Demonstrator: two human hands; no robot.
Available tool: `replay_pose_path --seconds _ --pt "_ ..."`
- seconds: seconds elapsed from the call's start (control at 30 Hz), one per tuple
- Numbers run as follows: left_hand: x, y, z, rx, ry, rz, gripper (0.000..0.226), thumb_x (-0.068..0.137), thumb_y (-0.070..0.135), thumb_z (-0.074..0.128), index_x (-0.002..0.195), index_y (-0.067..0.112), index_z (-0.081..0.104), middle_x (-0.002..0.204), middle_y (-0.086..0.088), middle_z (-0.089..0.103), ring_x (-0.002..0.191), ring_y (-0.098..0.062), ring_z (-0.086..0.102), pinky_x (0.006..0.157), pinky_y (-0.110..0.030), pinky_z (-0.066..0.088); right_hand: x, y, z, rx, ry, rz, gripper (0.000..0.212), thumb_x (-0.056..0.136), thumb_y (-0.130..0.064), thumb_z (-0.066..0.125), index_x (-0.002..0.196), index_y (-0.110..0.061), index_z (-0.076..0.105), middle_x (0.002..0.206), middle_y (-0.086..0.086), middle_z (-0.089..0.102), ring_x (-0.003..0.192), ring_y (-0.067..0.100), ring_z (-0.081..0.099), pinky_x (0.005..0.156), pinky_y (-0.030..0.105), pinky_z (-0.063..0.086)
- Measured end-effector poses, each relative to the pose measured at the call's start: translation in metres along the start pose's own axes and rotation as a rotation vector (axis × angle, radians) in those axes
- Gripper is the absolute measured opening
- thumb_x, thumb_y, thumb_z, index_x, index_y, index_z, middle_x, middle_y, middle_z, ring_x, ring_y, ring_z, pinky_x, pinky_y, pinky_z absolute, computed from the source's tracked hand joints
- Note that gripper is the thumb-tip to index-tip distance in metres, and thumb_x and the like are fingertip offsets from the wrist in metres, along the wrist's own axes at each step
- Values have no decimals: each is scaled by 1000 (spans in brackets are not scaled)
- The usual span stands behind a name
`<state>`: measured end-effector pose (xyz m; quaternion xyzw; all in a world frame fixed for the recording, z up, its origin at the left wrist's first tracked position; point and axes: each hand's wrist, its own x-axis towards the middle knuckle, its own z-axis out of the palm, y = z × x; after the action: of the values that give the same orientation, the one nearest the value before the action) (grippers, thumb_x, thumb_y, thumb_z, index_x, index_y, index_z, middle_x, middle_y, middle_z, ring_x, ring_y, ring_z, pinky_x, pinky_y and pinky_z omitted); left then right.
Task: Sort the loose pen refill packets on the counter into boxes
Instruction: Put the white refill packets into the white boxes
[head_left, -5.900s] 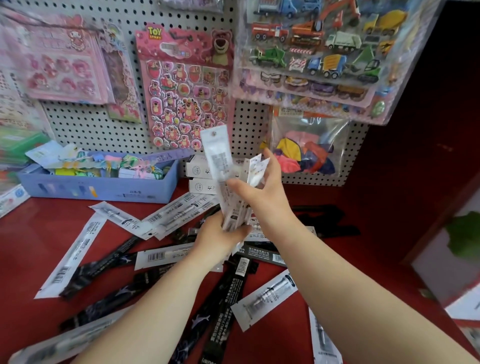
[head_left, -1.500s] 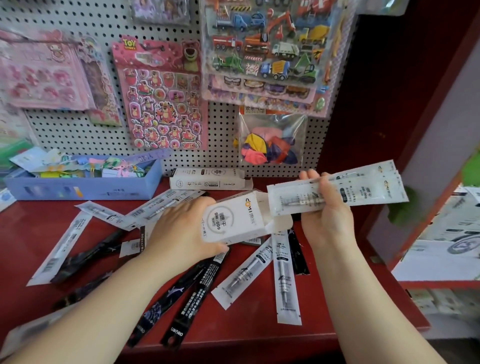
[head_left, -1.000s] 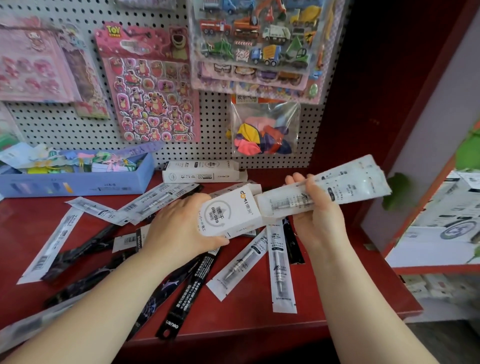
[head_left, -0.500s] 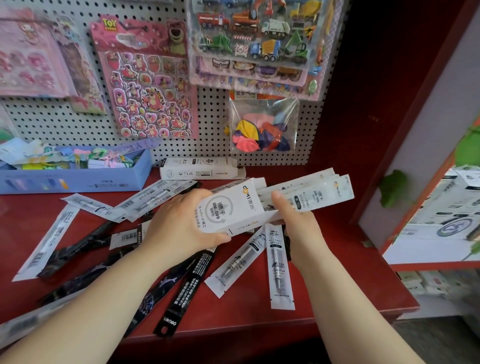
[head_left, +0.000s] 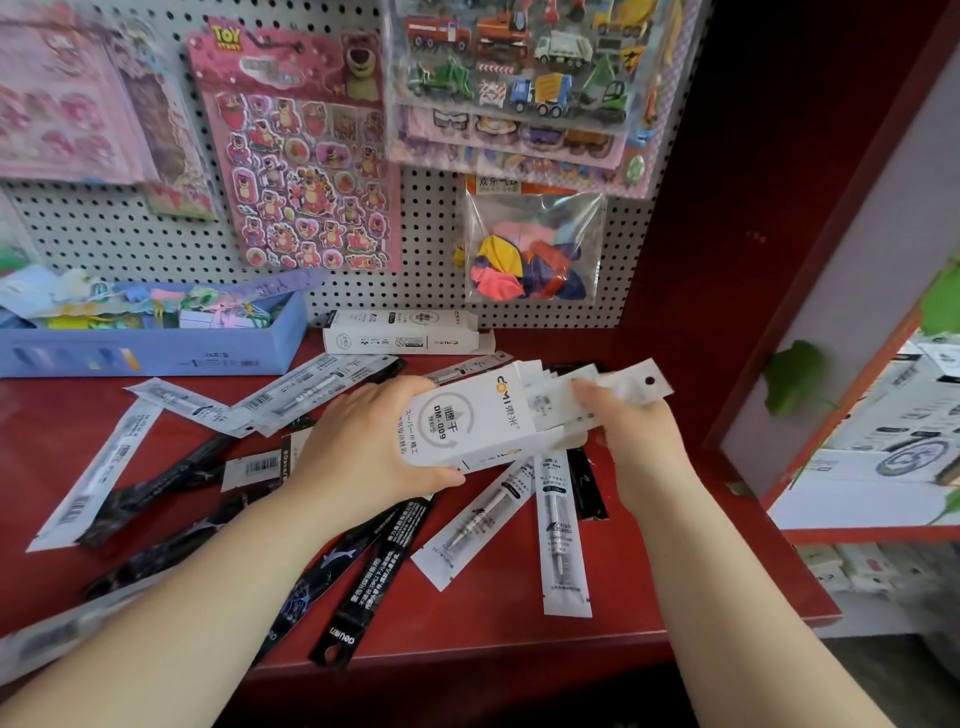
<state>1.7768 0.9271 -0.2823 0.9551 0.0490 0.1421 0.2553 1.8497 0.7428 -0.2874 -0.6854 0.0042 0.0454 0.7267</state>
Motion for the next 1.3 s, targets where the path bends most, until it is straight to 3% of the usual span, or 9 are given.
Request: replay_pose_path --seconds 0.13,0.27,0.43,0.57,0.7,0.87,1.07,1.2,1.3 --pt "1 -1 1 31 -4 8 74 60 41 78 123 28 43 112 10 51 106 -12 44 75 -21 24 -2 -1 2 -240 -218 -11 10 84 -21 61 74 -21 62 63 -13 64 51 -4 59 50 9 42" --pt "1 -6 3 41 -4 -13 75 61 40 78 125 29 41 123 8 52 115 -14 43 79 -23 25 4 1 -8 -174 -89 -116 13 87 -21 56 76 -24 61 68 -9 58 52 -3 51 51 10 39" --pt "1 -5 7 47 0 22 75 62 40 78 126 29 41 125 8 51 118 -14 42 89 -24 27 -3 -3 4 -372 -221 -112 23 89 -12 52 84 4 67 73 9 68 48 4 61 45 18 45" --pt "3 -10 7 49 27 8 76 60 40 79 125 29 42 123 7 52 116 -15 43 85 -23 25 -3 -6 6 -321 -228 -128 34 95 -32 38 81 -24 67 80 -9 65 64 -6 59 60 5 43" --pt "5 -15 8 45 45 15 76 60 40 79 125 27 42 123 7 53 117 -15 44 88 -24 28 0 3 6 -301 -111 -229 21 89 -19 53 75 -15 69 80 -4 67 78 8 59 78 24 42" --pt "5 -21 11 65 68 -11 74 60 42 78 123 28 44 123 7 55 117 -16 46 89 -25 30 2 14 13 -589 -304 -302 39 91 -47 32 91 -36 69 102 -15 68 116 11 51 111 38 23" --pt "7 -29 12 104 92 -64 62 65 42 74 118 25 45 120 5 56 115 -18 48 89 -28 33 -6 23 19 -268 151 -293 24 92 -11 43 75 -26 52 76 -12 54 73 4 50 59 2 39" --pt "9 -40 8 158 133 -164 60 68 40 69 120 23 44 122 -1 56 116 -23 48 91 -32 34 -16 47 27 -543 -55 -258 24 89 -7 45 79 -25 57 83 -8 57 80 10 51 73 21 38" --pt "9 -58 -5 190 193 -270 62 69 33 67 124 20 43 125 -7 55 118 -28 47 94 -35 35 -23 58 44 -888 -308 -424 24 89 -12 48 104 -14 67 114 -3 61 110 12 47 88 12 28"
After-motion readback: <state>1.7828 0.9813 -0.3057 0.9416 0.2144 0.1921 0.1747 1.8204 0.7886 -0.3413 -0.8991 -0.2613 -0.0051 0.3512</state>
